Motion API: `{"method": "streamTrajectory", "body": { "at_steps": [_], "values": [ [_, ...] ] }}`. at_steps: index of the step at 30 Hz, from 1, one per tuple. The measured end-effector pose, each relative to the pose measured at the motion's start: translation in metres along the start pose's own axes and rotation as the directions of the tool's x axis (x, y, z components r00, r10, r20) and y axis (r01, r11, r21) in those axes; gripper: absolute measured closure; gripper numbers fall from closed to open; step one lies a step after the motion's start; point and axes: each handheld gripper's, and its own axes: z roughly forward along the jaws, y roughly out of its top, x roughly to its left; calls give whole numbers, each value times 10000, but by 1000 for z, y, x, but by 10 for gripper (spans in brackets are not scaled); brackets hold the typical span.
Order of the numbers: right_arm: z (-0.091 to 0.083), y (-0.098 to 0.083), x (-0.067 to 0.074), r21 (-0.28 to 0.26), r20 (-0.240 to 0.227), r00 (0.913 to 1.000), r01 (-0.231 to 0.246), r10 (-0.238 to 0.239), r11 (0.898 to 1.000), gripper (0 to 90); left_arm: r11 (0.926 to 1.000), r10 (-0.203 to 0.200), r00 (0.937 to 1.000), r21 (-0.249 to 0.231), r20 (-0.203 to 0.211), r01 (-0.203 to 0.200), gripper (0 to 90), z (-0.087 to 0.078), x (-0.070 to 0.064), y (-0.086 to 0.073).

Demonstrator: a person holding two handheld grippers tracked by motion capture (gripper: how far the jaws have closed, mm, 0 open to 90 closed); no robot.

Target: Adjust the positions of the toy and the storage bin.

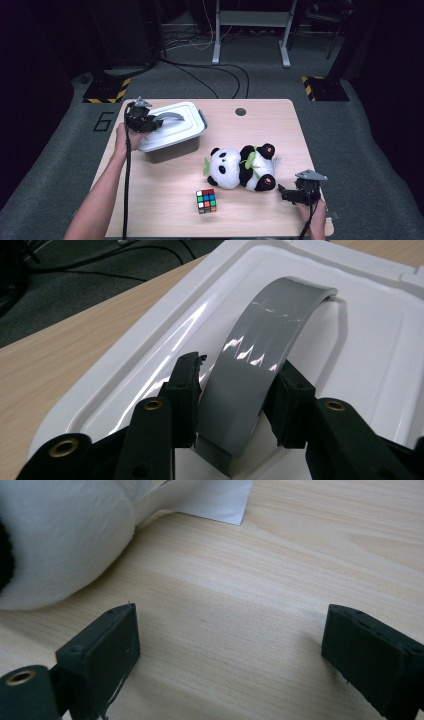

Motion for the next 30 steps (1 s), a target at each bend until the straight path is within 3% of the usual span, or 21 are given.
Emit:
{"method": "streamTrajectory", "body": {
  "at_steps": [4,15,19,30],
  "values": [
    [0,0,0,0,2,10000,4,-4,10000,77,10000,-73,9998,-2,161,73,611,3,-3,3],
    [0,0,0,-37,-1,10000,0,0,10000,81,9996,224,9992,191,338,-231,630,11,-16,13],
    [0,0,0,-38,3,10000,-1,1,10000,81,9998,-98,9996,183,274,93,633,18,-23,19],
    [0,0,0,-35,0,10000,29,-29,10000,82,9993,-363,9992,111,181,361,640,29,-38,29]
  ]
}}
